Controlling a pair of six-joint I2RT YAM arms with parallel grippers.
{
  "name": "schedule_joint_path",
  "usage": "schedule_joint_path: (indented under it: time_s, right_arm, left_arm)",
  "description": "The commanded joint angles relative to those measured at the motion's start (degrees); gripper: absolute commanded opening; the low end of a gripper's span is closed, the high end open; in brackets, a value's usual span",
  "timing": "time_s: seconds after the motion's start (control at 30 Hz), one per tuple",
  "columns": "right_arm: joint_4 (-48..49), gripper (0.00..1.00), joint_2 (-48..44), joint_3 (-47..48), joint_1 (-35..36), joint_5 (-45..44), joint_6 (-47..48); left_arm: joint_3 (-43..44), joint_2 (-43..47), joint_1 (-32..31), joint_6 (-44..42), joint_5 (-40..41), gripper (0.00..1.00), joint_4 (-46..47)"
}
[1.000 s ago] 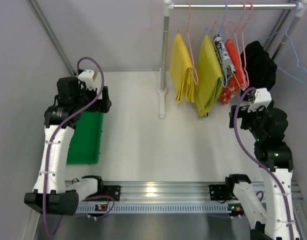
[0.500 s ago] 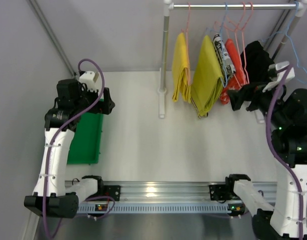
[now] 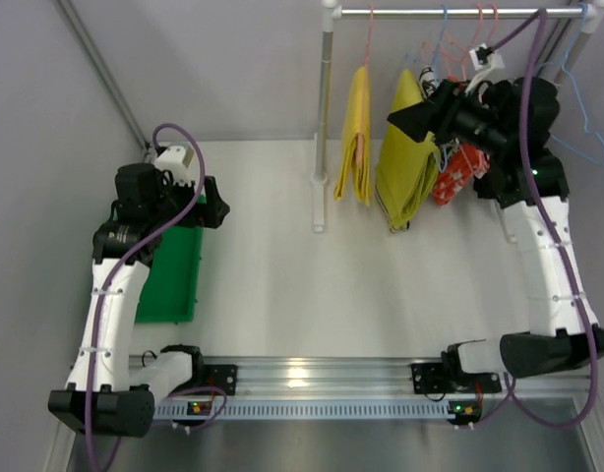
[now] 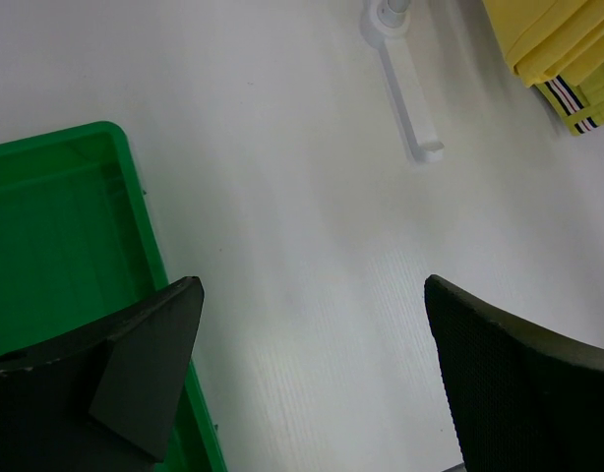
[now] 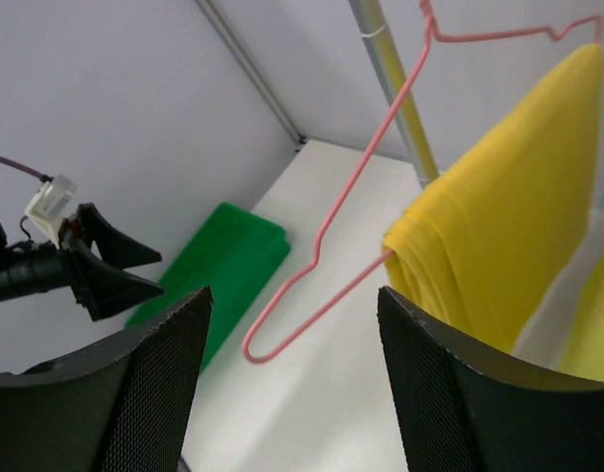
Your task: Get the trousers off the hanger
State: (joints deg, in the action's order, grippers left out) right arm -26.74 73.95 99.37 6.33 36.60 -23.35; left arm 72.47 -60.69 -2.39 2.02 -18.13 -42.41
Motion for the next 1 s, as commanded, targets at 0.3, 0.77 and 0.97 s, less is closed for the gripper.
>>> schedule_joint_path:
  time_s: [0.3, 0.77, 0.97]
  right_arm:
    - [18.74, 0.62, 16.13, 6.36, 7.82, -4.34, -22.24]
    - [28.41, 0.53, 27.29, 9.43, 9.23, -3.11, -34.30]
    - [32.01, 0.50, 29.67, 10.23, 10.90, -2.85, -37.02]
  left_arm:
    - [-0.04, 0.39, 0.28, 0.62, 1.87, 0.99, 2.42]
    - [-0.57, -0.40, 0.28, -0.26, 2.57, 0.99, 1.89]
    - [-1.36, -0.75, 0.28, -0.09, 2.22, 0.99, 2.07]
